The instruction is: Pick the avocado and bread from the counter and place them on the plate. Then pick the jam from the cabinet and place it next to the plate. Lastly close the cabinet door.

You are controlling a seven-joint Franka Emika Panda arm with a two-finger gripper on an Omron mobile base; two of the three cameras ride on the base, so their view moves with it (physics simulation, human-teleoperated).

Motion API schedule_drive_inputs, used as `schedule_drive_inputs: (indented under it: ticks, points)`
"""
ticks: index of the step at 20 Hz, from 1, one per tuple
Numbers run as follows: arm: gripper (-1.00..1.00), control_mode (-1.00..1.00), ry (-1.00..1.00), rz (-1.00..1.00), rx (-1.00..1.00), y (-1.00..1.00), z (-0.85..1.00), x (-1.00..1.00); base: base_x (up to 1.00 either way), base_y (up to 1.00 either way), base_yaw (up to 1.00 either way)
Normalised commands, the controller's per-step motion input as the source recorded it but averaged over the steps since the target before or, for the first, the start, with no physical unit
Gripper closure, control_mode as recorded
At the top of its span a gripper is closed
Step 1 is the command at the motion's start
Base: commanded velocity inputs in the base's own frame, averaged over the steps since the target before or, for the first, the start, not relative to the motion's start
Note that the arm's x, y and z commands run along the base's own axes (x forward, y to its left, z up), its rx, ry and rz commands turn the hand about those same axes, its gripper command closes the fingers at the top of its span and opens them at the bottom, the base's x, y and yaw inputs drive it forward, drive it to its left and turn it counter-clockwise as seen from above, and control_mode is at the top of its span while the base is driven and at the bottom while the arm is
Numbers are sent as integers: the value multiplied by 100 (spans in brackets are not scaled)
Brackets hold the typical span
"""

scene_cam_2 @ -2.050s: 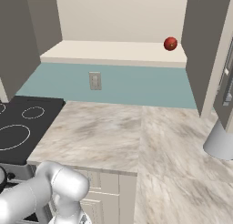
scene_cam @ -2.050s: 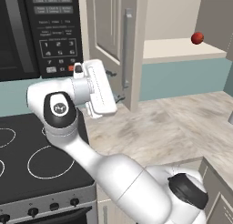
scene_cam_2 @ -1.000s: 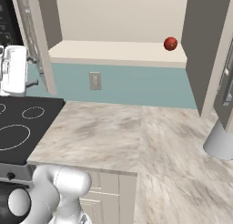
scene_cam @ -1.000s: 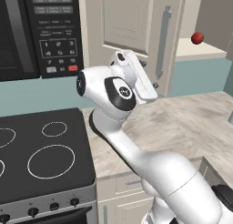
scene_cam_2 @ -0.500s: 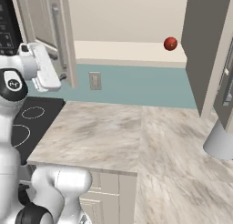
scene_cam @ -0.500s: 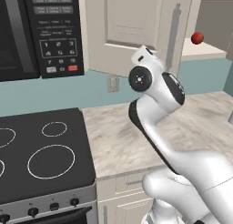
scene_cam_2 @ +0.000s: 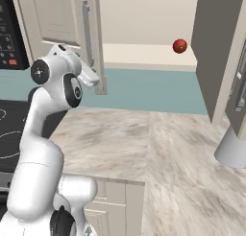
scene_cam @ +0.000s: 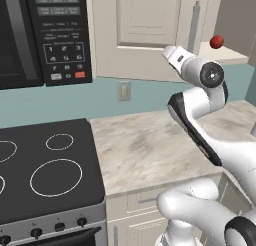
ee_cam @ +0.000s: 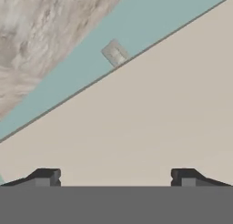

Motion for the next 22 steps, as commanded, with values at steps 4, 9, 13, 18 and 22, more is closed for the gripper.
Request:
schedule_drive_inputs:
  ticks: [4, 9, 13, 18, 22]
  points:
    - [-100, -100, 17, 31, 0, -11, -37, 100, 0, 0, 0]
    - [-100, -100, 19, 27, 0, -2, -37, 100, 0, 0, 0]
    - [-100, -100, 13, 24, 0, 0, -44, 94, 0, 0, 0]
    - [-100, -100, 7, 22, 0, 0, -41, 76, 0, 0, 0]
    - [-100, -100, 3, 17, 0, 0, -31, 58, 0, 0, 0]
